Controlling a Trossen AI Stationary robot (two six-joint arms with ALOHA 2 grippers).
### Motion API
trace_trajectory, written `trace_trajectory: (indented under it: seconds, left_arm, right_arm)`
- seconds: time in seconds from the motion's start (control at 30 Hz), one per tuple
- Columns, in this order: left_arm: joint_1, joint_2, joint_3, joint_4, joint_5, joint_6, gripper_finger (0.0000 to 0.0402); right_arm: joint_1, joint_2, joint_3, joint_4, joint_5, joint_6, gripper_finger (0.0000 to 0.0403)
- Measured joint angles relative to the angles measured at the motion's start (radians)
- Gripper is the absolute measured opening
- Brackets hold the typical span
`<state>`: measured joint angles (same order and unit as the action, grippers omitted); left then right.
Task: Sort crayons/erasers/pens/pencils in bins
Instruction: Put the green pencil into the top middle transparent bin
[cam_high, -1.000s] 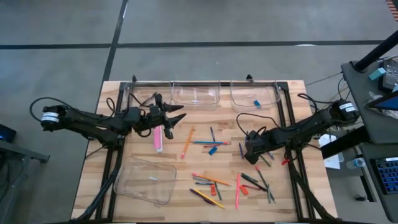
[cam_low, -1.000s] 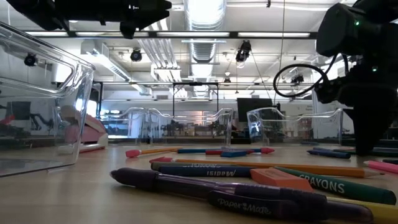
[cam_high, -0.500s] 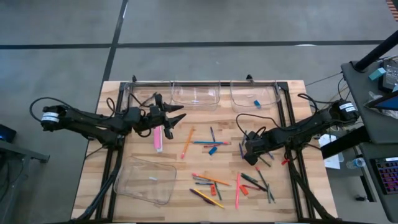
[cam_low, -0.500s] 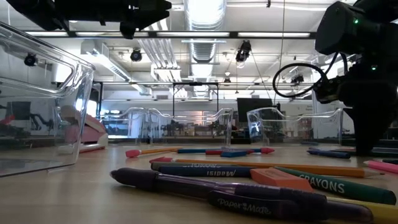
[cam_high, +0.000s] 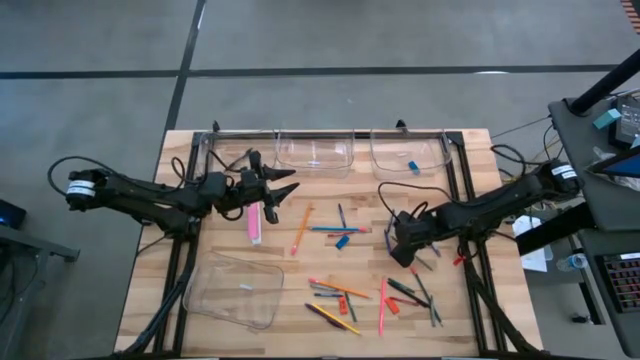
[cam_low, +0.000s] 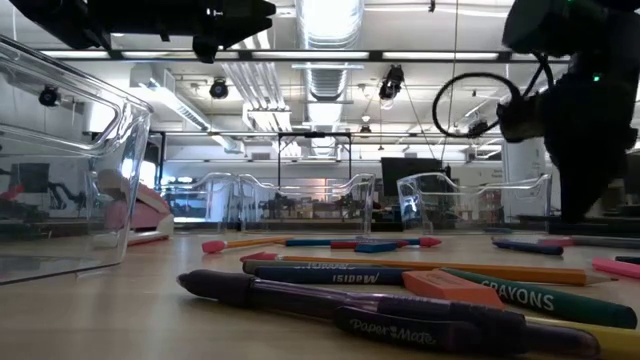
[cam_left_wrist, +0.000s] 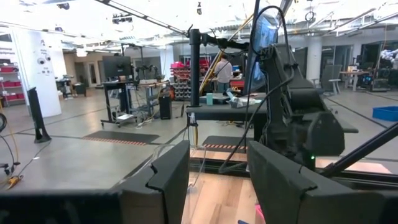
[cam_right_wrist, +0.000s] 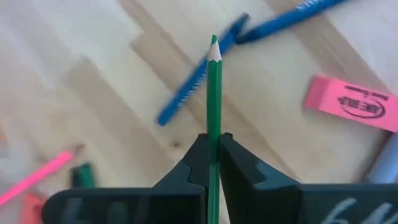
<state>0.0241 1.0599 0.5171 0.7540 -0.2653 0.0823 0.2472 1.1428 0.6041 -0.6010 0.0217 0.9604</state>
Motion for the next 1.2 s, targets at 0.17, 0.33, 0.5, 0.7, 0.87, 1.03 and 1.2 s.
trace_trajectory:
  seconds: [0.17, 0.33, 0.5, 0.7, 0.87, 1.03, 1.2]
  left_arm:
    - [0.0, 0.0, 0.0, 0.0, 0.0, 0.0, 0.0148]
    - [0.0, 0.008, 0.0, -0.001, 0.0, 0.002, 0.0148]
    - [-0.001, 0.008, 0.0, 0.003, 0.004, 0.0, 0.0148]
    - [-0.005, 0.01, 0.0, 0.033, 0.103, -0.025, 0.0148]
    - [-0.018, -0.034, -0.004, 0.023, 0.145, -0.046, 0.0148]
    - [-0.04, -0.098, -0.03, 0.007, 0.151, -0.05, 0.0148]
    - [-0.048, -0.115, -0.036, 0.006, 0.151, -0.05, 0.0148]
  right_arm:
    - [-0.001, -0.045, 0.046, 0.009, 0.066, -0.051, 0.0013]
    - [-0.01, -0.052, 0.127, 0.067, 0.185, -0.227, 0.0013]
    - [-0.09, 0.001, 0.236, 0.237, 0.216, -0.483, 0.0013]
    - [-0.204, 0.127, 0.422, 0.405, 0.214, -0.787, 0.0013]
    - [-0.323, 0.27, 0.624, 0.38, 0.209, -0.959, 0.0013]
    - [-0.466, 0.413, 0.822, 0.29, 0.172, -1.077, 0.0013]
    - [-0.618, 0.558, 0.974, 0.28, 0.078, -1.189, 0.0013]
